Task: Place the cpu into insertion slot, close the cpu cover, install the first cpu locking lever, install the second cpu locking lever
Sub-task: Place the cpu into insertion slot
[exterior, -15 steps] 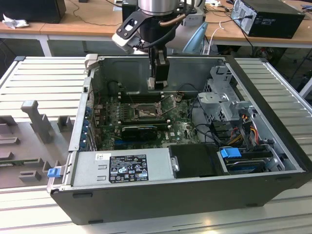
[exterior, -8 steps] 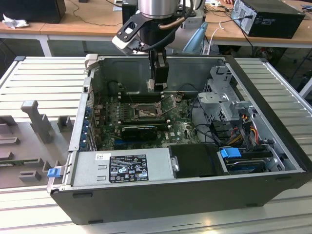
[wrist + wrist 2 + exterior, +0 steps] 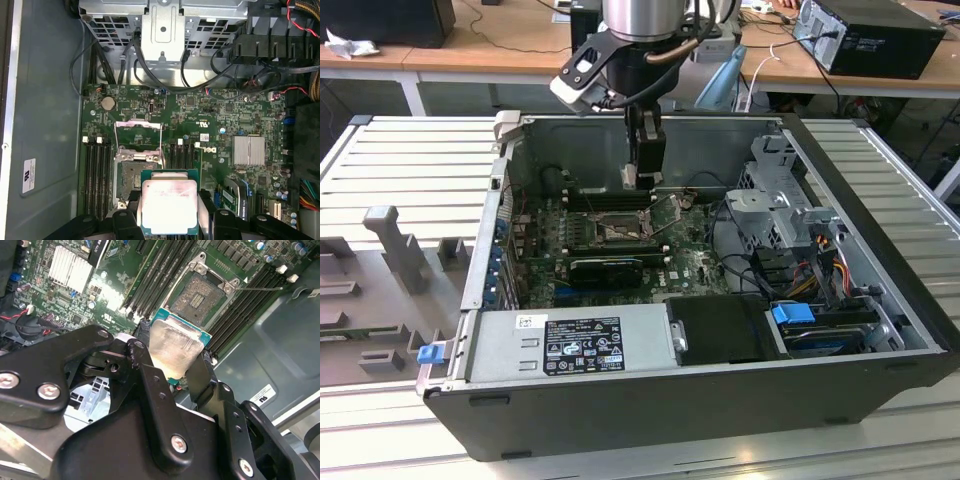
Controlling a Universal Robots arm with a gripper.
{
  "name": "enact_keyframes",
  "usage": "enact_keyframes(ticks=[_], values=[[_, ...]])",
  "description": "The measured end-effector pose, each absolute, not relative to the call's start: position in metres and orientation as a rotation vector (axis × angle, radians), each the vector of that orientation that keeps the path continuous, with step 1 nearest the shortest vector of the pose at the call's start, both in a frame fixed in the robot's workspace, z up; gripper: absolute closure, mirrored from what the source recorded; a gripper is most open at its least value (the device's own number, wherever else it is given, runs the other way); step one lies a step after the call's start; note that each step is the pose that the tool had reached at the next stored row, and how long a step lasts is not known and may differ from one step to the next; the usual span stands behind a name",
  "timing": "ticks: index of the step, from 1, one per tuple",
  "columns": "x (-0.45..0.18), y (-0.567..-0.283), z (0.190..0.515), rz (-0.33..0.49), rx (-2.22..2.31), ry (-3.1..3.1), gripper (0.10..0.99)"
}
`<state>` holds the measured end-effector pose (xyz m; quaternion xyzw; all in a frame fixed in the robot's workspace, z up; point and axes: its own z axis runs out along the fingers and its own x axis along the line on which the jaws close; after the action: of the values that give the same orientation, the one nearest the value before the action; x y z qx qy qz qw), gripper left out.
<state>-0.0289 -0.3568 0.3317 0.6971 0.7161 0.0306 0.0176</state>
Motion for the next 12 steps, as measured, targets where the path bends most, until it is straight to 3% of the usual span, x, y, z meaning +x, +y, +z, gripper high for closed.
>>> enact_keyframes(ticks=[12], values=[[-0.0289, -0.3568, 0.3263, 0.094, 2.177, 2.215, 0.553]])
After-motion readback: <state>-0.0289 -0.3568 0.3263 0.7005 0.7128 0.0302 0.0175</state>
